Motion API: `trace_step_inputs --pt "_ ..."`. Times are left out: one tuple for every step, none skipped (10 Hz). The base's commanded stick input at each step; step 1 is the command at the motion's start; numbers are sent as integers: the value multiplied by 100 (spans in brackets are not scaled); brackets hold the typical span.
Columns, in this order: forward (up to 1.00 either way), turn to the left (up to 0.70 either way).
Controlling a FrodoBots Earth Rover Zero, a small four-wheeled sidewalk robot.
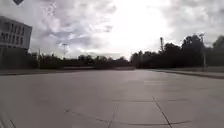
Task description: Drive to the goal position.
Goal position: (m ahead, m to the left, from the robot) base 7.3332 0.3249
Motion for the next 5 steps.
trace_step_inputs --pt "100 0" --pt "100 -7" --pt "100 -40" --pt "100 -40" --pt "100 -17"
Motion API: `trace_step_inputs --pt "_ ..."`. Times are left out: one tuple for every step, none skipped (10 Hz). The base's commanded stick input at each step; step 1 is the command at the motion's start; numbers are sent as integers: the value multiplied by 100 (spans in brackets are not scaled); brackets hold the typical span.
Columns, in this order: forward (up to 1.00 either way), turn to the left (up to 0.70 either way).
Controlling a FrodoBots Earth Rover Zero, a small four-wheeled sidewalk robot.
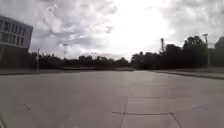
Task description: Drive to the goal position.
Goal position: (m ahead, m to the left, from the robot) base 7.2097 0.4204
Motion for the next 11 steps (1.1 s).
trace_step_inputs --pt "100 0" --pt "100 0" --pt "100 0" --pt "100 0" --pt "100 0" --pt "100 0" --pt "100 -27" --pt "100 -40" --pt "100 -3" --pt "100 0" --pt "100 0"
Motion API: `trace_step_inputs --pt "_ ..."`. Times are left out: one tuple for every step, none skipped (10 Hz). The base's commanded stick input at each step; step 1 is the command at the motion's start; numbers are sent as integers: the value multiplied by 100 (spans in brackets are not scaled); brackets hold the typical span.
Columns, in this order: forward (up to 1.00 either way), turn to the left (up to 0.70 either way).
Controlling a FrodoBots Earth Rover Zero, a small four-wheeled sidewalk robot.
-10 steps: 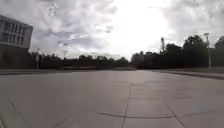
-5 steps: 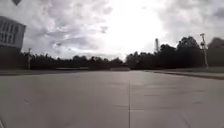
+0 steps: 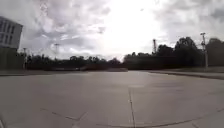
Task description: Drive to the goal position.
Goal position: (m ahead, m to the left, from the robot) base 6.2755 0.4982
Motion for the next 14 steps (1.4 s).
trace_step_inputs --pt "100 0" --pt "100 0" --pt "100 0" --pt "100 0" --pt "100 -2" --pt "100 -33" --pt "100 -40" --pt "100 -40" --pt "100 -17" --pt "100 0" --pt "100 0" --pt "100 0" --pt "100 0" --pt "100 0"
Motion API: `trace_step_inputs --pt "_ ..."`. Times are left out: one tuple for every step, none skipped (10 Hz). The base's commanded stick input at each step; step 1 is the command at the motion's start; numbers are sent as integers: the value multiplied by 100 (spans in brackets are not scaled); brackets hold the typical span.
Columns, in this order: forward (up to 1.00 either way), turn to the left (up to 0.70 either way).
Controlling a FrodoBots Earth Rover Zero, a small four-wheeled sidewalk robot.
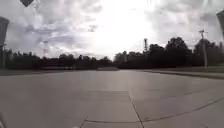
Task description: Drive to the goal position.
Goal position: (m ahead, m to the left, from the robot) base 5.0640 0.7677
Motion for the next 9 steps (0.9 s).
trace_step_inputs --pt "100 0" --pt "100 0" --pt "100 0" --pt "100 0" --pt "100 0" --pt "100 0" --pt "100 0" --pt "100 0" --pt "100 0"
